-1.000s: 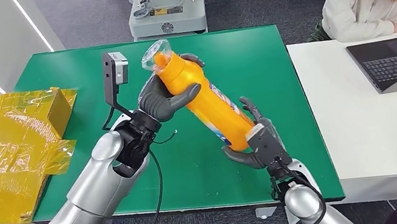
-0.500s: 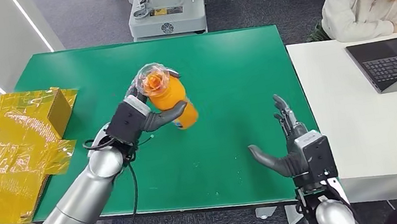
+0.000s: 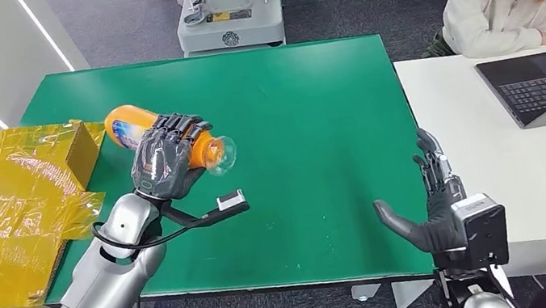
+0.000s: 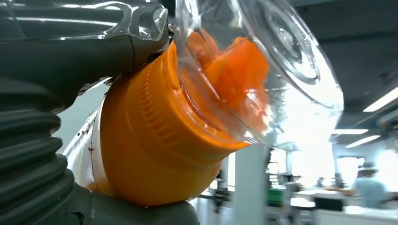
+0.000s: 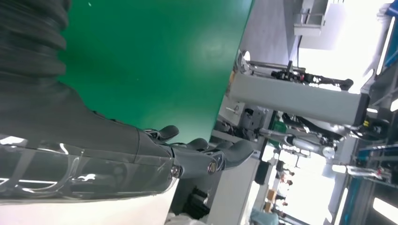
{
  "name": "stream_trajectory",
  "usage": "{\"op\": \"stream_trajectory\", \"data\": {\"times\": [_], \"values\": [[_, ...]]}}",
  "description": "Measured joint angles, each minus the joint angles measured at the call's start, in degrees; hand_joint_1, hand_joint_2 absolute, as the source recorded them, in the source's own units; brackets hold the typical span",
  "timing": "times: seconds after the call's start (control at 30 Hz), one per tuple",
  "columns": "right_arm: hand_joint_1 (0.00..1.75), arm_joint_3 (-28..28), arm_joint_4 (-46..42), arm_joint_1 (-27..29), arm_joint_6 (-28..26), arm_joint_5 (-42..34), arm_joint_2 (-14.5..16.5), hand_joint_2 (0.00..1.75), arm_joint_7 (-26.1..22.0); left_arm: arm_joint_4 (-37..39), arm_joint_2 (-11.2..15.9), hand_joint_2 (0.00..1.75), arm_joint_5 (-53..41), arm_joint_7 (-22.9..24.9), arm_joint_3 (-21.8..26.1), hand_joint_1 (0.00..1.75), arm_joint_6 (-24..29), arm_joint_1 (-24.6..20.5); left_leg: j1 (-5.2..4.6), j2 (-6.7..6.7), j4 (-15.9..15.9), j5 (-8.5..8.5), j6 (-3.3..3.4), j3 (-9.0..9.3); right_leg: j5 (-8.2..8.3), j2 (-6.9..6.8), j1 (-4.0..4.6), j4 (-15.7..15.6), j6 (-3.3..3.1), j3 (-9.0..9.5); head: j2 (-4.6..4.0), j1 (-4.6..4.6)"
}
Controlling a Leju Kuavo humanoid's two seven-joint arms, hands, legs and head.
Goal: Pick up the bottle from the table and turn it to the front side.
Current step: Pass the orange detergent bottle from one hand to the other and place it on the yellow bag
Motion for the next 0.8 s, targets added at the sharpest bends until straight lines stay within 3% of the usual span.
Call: {"op": "stream_trajectory", "data": {"times": [0.17, 0.33, 0.53, 0.8], "values": [[0.00, -0.2, -1.0, 1.7, -1.2, 1.5, 0.0, 1.75, -0.7, 4.3, 0.7, 1.75, -7.4, 5.3, 3.1, 1.75, 0.4, 2.1, 0.00, 0.01, 0.0, 0.00, 0.00, 0.00, 0.00, 0.00, 0.00, 0.0, 0.00, 0.00, 0.00, 0.01], [0.00, -0.4, -2.4, 3.5, -1.5, 2.9, 0.0, 1.75, -0.3, 10.1, 1.3, 1.75, -8.2, 7.6, 8.3, 1.75, 0.8, 4.9, 0.00, 0.05, 0.0, 0.00, 0.00, 0.00, 0.00, 0.07, 0.00, 0.0, -0.01, -0.02, 0.00, 0.00], [0.00, -0.5, -2.8, 3.9, -0.4, 3.8, 0.0, 1.75, 0.1, 17.2, 3.1, 1.75, -15.6, 12.4, 13.5, 1.75, 0.0, 6.9, 0.01, 0.06, 0.0, 0.00, 0.00, -0.02, -0.03, 0.05, 0.01, 0.0, -0.03, -0.04, 0.00, -0.01], [0.00, -0.2, -2.5, 2.9, 1.0, 4.7, 0.1, 1.75, -0.8, 25.4, 4.1, 1.75, -17.5, 14.4, 14.7, 1.75, -4.9, 6.4, 0.01, 0.07, 0.0, 0.00, -0.01, -0.01, -0.02, 0.06, 0.01, 0.0, -0.03, -0.04, 0.00, 0.01]]}}
